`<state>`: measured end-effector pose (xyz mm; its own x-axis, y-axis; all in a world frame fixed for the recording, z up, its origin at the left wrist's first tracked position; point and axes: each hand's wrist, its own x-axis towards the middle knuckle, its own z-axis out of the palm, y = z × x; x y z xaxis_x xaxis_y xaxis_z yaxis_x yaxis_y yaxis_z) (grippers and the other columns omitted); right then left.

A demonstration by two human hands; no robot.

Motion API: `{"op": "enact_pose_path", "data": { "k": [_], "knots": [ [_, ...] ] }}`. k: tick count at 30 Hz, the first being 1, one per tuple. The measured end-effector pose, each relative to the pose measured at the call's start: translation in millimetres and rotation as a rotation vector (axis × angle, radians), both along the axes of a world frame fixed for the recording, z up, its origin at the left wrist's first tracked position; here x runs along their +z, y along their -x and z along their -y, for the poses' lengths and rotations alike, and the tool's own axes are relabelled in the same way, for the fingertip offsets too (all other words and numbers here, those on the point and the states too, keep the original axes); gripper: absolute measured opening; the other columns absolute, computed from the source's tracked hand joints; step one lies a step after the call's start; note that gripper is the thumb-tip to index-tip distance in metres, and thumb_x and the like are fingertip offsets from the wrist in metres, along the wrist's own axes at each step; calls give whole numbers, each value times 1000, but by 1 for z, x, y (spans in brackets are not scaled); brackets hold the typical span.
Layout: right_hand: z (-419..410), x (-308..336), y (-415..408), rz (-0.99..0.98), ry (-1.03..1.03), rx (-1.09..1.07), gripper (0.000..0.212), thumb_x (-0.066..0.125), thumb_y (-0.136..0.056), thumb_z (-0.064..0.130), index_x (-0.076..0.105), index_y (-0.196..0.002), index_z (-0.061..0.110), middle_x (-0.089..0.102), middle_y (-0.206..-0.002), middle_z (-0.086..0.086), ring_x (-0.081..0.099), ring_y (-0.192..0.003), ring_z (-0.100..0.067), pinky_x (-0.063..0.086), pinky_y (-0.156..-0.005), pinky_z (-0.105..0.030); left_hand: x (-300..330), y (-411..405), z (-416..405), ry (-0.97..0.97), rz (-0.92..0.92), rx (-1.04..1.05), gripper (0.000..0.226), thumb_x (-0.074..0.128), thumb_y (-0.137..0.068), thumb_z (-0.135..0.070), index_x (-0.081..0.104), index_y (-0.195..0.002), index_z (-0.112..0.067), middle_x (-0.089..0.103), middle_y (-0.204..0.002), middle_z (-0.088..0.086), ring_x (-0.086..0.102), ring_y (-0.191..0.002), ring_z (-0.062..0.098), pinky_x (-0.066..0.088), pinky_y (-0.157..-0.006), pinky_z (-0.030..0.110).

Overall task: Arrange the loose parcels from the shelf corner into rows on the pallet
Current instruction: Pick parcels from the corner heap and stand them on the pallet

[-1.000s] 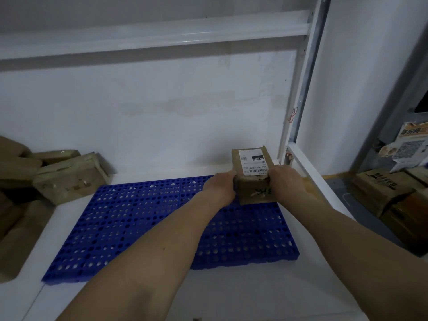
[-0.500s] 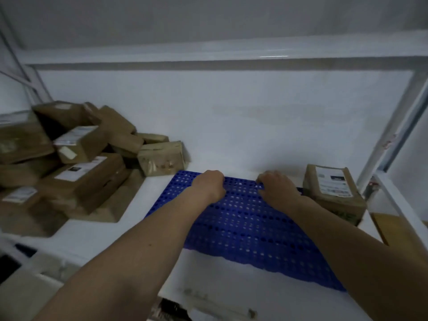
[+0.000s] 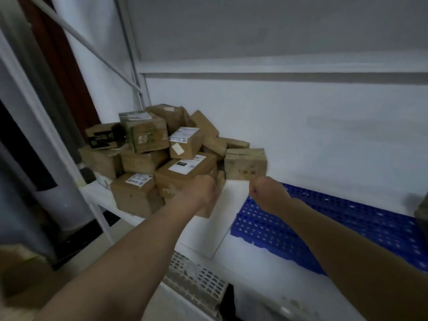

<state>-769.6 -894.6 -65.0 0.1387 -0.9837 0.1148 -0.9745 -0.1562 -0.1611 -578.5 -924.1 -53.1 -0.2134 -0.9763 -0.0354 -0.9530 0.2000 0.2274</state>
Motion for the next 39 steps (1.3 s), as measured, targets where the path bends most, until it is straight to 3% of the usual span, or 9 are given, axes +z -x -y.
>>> {"op": "enact_pose_path", "data": {
  "k": [5, 9, 15, 18, 22, 25, 30, 35, 39],
  "knots": [
    [21, 3, -75, -1, 16, -6, 20, 44, -96, 10, 60, -107, 5, 63, -106, -13, 61, -98, -29, 50, -85, -37, 7, -81, 13, 52, -5, 5, 22, 60, -88, -31, 72, -103, -20, 67, -109, 3, 61, -98, 22, 50, -74, 29],
    [41, -5, -123, 55, 78, -3, 17, 42, -97, 8, 59, -100, 6, 65, -101, -11, 61, -88, -22, 47, -75, -27, 0, -137, 23, 40, -35, 43, 21, 57, -88, -33, 73, -91, -19, 69, -97, 2, 63, -92, 22, 54, -79, 35],
    [64, 1, -175, 73, 114, 6, 24, 43, -97, 11, 60, -113, 5, 62, -118, -12, 61, -107, -25, 51, -90, -34, 3, -200, 46, 85, -1, 95, 22, 57, -89, -32, 70, -99, -18, 67, -105, 4, 62, -95, 25, 49, -71, 28],
    [81, 13, -189, 61, 127, -4, 22, 48, -94, 8, 60, -112, 9, 59, -121, -8, 57, -111, -23, 50, -92, -32, 12, -219, 64, 91, -75, 151, 30, 58, -89, -34, 68, -111, -16, 66, -112, 5, 62, -99, 25, 53, -79, 32],
    [110, 32, -205, 91, 157, -43, 17, 50, -94, 11, 62, -105, 7, 66, -105, -10, 63, -94, -23, 55, -80, -35, 21, -237, 86, 50, -230, 216, 37, 63, -86, -36, 63, -117, -14, 65, -114, 6, 60, -97, 22, 47, -76, 28],
    [133, 49, -217, 208, 227, -53, 24, 50, -91, 6, 61, -113, 7, 63, -116, -11, 61, -99, -24, 48, -72, -28, 28, -246, 100, 61, -356, 212, 39, 69, -81, -39, 62, -113, -17, 66, -114, 5, 61, -99, 23, 50, -77, 31],
    [171, 73, -238, 423, 241, -9, 36, 60, -89, 15, 52, -122, 4, 53, -122, -14, 51, -110, -27, 47, -90, -37, 47, -246, 123, 121, -547, 218, 69, 81, -73, -32, 47, -132, -17, 57, -131, 4, 54, -118, 23, 45, -86, 28],
    [207, 88, -246, 577, 22, 58, 69, 75, -77, 19, 36, -132, 6, 51, -116, -6, 51, -108, -20, 45, -86, -31, 55, -239, 152, -20, -661, 210, 95, 87, -65, -25, 34, -143, -17, 50, -139, 1, 46, -129, 20, 37, -109, 35],
    [228, 82, -250, 765, -161, 84, 71, 80, -72, 11, 40, -129, 7, 56, -118, -5, 53, -114, -20, 46, -98, -37, 49, -232, 161, -81, -757, 183, 100, 85, -67, -13, 25, -147, -17, 51, -136, 0, 45, -127, 16, 35, -99, 21]
  ]
}}
